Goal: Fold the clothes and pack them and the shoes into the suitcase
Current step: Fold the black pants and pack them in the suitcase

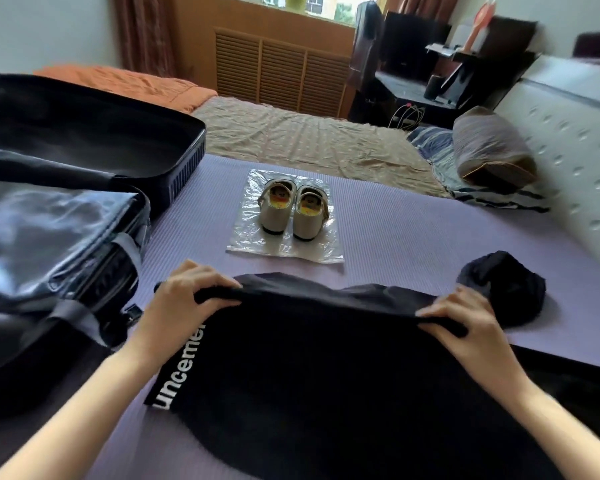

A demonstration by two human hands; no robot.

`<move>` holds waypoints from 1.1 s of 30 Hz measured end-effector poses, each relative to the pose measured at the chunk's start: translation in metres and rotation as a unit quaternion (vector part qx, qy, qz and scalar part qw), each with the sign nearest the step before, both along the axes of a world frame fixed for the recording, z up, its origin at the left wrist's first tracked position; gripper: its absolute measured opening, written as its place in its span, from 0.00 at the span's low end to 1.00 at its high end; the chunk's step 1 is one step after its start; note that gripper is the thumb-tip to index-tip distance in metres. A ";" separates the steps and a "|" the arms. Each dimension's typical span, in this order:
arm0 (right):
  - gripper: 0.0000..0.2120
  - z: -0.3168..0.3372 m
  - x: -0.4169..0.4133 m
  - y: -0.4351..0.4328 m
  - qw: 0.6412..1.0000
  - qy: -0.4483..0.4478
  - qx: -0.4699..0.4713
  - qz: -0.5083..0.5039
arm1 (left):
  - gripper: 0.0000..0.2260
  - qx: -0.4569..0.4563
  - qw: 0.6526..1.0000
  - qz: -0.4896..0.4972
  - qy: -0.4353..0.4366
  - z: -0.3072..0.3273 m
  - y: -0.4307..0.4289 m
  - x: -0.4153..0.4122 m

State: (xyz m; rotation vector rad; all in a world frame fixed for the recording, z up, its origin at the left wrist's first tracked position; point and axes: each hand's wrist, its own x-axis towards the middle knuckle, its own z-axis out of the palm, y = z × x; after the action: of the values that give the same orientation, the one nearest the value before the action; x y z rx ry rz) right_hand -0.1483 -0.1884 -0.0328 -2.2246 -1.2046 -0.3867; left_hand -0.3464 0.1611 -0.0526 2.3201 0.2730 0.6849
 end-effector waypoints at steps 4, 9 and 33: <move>0.09 -0.036 -0.057 -0.033 0.999 -0.025 -0.025 0.004 | 0.08 0.037 0.996 -0.075 0.010 -0.025 -0.010 -0.048; 0.19 -0.063 -0.087 -0.059 0.998 -0.048 -0.037 -0.025 | 0.11 0.069 0.992 -0.106 0.014 -0.055 -0.028 -0.078; 0.07 -0.080 -0.122 -0.067 0.997 0.042 -0.001 -0.058 | 0.07 0.097 0.995 -0.005 0.003 -0.057 -0.028 -0.111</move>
State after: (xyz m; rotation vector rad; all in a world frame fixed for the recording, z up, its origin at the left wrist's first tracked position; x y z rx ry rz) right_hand -0.2705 -0.2555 -0.1129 -2.2950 -1.0348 -0.3334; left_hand -0.4569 0.1332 -0.1094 2.5057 0.2051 0.7269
